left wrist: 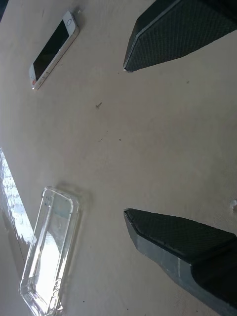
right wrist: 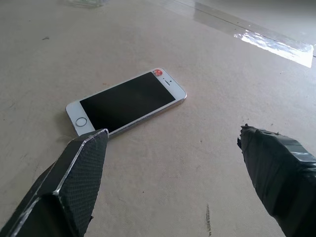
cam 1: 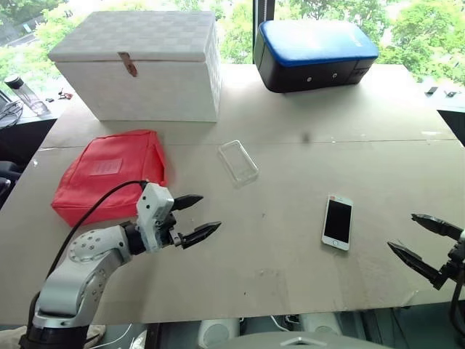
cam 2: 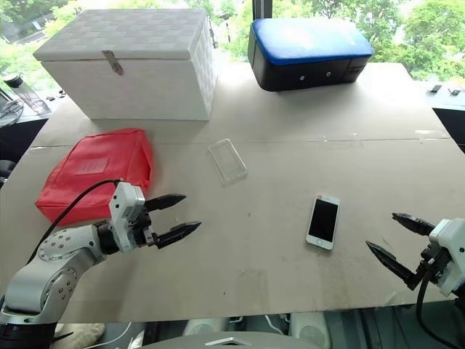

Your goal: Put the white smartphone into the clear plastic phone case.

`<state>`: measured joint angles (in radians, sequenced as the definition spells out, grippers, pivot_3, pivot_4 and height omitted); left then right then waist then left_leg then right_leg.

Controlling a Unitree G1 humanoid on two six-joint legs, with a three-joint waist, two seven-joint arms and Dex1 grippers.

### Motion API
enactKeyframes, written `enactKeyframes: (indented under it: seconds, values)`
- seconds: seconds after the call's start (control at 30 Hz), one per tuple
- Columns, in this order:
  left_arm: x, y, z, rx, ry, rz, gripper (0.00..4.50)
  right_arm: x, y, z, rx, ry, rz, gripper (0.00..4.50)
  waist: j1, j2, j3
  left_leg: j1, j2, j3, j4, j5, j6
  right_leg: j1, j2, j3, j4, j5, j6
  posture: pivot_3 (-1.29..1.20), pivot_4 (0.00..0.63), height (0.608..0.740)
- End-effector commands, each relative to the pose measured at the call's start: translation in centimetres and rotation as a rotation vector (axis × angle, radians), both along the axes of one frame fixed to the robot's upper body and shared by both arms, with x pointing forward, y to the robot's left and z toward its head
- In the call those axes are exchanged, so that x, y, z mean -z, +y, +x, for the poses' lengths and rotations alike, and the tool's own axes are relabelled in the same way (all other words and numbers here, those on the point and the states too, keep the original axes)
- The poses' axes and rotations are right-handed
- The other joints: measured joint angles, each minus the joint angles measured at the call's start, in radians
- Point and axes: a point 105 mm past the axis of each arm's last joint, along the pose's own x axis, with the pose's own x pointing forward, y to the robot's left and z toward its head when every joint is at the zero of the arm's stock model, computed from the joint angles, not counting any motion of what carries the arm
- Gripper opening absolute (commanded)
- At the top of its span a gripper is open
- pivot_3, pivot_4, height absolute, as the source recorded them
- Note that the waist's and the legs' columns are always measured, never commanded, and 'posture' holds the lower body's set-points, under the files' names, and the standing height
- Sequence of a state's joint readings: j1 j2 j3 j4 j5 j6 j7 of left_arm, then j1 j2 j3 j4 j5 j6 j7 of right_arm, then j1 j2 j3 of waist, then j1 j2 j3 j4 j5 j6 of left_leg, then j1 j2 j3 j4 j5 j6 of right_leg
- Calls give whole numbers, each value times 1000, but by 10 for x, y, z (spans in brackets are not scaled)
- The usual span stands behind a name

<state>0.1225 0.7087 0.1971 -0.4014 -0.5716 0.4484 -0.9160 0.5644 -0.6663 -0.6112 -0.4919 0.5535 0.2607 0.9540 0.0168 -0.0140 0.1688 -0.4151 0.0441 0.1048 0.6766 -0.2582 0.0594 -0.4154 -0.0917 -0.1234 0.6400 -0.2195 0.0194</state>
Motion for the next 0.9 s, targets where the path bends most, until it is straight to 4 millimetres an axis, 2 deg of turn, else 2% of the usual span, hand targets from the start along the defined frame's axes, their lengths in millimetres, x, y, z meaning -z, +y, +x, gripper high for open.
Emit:
enactKeyframes:
  seconds: [0.03,0.13,0.23,0.4,0.47,0.57,0.67,0.77,0.83,0.9]
  values:
    - [-13,0,10,28,-70,28,4500,-19,12,6,-26,-97,8,4458,0,0,0,0,0,0,0,0,0,0,0,0,0,0,0,0,150,740]
    - [-25,-4,30,83,-142,70,4500,-45,51,12,-151,-205,74,4458,4,1,0,0,0,-1,0,0,0,0,1,-1,1,0,0,0,150,740]
    - [-23,-6,42,190,-161,142,4500,-50,69,9,-242,-210,73,4458,3,3,-3,1,0,-2,0,0,0,0,2,-1,1,1,-1,0,150,740]
    - [-22,-5,67,379,-200,284,4500,-53,80,7,-312,-204,35,4458,13,2,-3,-1,-4,0,-1,3,5,0,5,0,0,2,2,0,150,740]
    - [-22,-8,85,425,-218,337,4500,-53,82,6,-317,-205,33,4458,24,1,-3,-2,-5,1,-1,3,5,0,6,-1,0,2,3,0,150,740]
    - [-25,-22,109,496,-259,367,4500,-56,89,4,-324,-210,39,4458,28,1,-3,-2,-6,1,0,2,6,1,5,-3,0,2,4,0,150,740]
    - [-24,-36,123,568,-262,413,4500,-57,94,1,-328,-220,29,4458,27,0,-3,-2,-6,1,2,1,9,1,5,-2,0,3,5,0,150,740]
    - [-23,-50,140,569,-242,465,4500,-59,99,-3,-336,-222,8,4458,24,-1,-2,-3,-5,1,6,0,11,1,5,-2,0,3,5,0,150,740]
    - [-16,-56,150,540,-196,538,3987,-65,103,-7,-338,-240,26,4500,19,-3,-1,-4,-5,1,7,-1,12,1,6,-2,0,3,5,0,150,740]
    - [-8,-55,154,528,-158,620,3164,-70,106,-12,-337,-250,38,4500,18,-4,-1,-4,-5,1,7,-1,12,1,6,-1,0,3,5,0,150,740]
